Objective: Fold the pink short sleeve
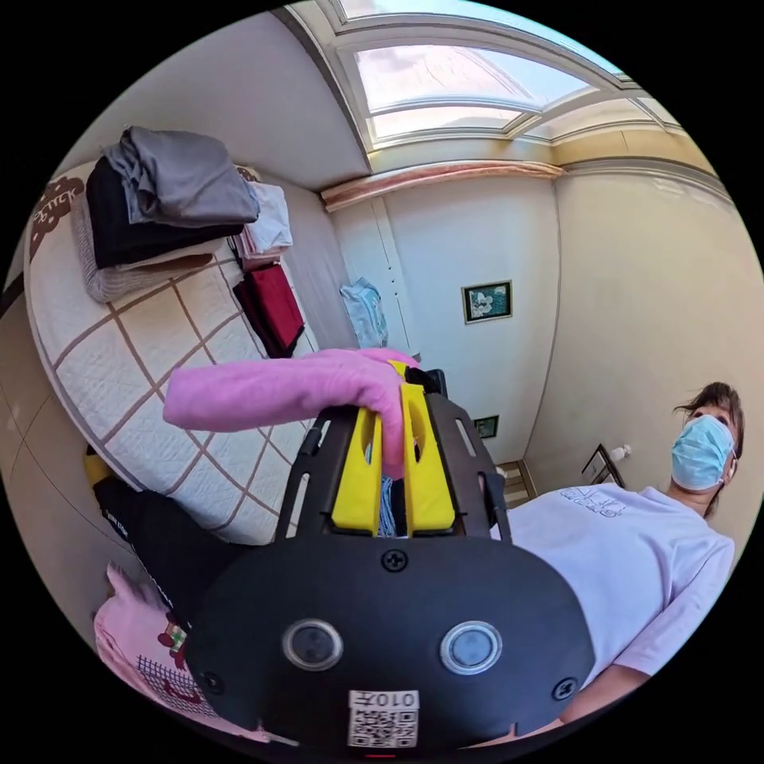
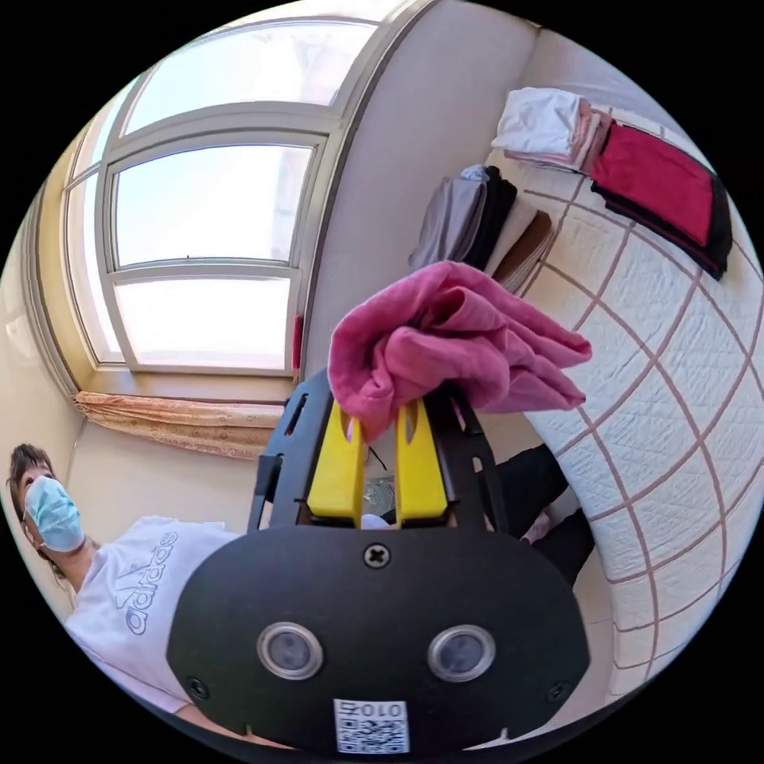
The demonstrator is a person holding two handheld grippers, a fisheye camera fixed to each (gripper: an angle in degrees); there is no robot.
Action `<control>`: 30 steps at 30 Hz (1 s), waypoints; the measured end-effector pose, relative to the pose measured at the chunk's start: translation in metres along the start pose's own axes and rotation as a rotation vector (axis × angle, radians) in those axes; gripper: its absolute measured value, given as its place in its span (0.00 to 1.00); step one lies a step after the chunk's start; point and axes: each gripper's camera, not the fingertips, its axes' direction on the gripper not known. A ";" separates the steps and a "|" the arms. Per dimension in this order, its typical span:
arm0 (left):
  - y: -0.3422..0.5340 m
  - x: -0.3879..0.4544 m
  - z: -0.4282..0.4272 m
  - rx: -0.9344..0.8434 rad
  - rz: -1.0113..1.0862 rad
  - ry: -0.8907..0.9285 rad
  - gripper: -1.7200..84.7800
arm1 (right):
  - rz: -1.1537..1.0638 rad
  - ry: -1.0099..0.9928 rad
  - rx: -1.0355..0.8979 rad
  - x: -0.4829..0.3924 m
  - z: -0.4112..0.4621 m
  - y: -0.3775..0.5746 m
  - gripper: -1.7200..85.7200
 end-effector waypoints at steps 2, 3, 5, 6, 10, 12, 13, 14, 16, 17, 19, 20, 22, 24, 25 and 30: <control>-0.017 -0.001 -0.021 0.025 0.008 -0.002 0.11 | -0.023 0.027 -0.063 -0.009 0.017 -0.043 0.10; -0.034 0.000 -0.036 0.046 0.021 -0.004 0.11 | -0.053 0.048 -0.099 -0.018 0.029 -0.076 0.10; -0.065 0.003 -0.061 0.089 0.041 0.006 0.11 | -0.117 0.076 -0.139 -0.039 0.046 -0.131 0.10; -0.091 0.009 -0.080 0.123 0.065 0.009 0.11 | -0.176 0.085 -0.151 -0.058 0.056 -0.169 0.10; -0.168 0.050 -0.137 0.216 0.247 -0.050 0.11 | -0.486 0.084 -0.148 -0.131 0.083 -0.287 0.10; -0.207 0.063 -0.164 0.269 0.311 -0.092 0.11 | -0.582 0.083 -0.149 -0.144 0.094 -0.327 0.10; -0.215 0.063 -0.169 0.280 0.312 -0.101 0.11 | -0.615 0.079 -0.154 -0.143 0.102 -0.351 0.10; -0.228 0.059 -0.175 0.298 0.306 -0.125 0.11 | -0.622 0.075 -0.159 -0.139 0.107 -0.362 0.10; -0.242 0.043 -0.177 0.311 0.279 -0.160 0.11 | -0.592 0.054 -0.170 -0.105 0.124 -0.403 0.10; -0.247 0.026 -0.174 0.311 0.237 -0.172 0.11 | -0.565 0.040 -0.177 -0.091 0.129 -0.412 0.10; -0.249 -0.012 -0.166 0.309 0.149 -0.172 0.11 | -0.381 -0.006 -0.208 -0.017 0.154 -0.445 0.10; -0.247 -0.048 -0.157 0.291 0.058 -0.183 0.11 | -0.317 0.004 -0.220 0.004 0.162 -0.450 0.10; -0.236 -0.113 -0.140 0.256 -0.159 -0.177 0.10 | 0.025 0.069 -0.313 0.091 0.194 -0.460 0.10; -0.204 -0.173 -0.129 0.347 -0.360 -0.046 0.10 | 0.103 -0.008 -0.266 0.119 0.197 -0.458 0.10; -0.200 -0.176 -0.128 0.369 -0.370 -0.013 0.10 | 0.091 -0.038 -0.233 0.119 0.197 -0.459 0.10; -0.208 -0.125 -0.143 0.363 -0.229 -0.160 0.10 | 0.029 0.003 -0.278 0.094 0.201 -0.479 0.11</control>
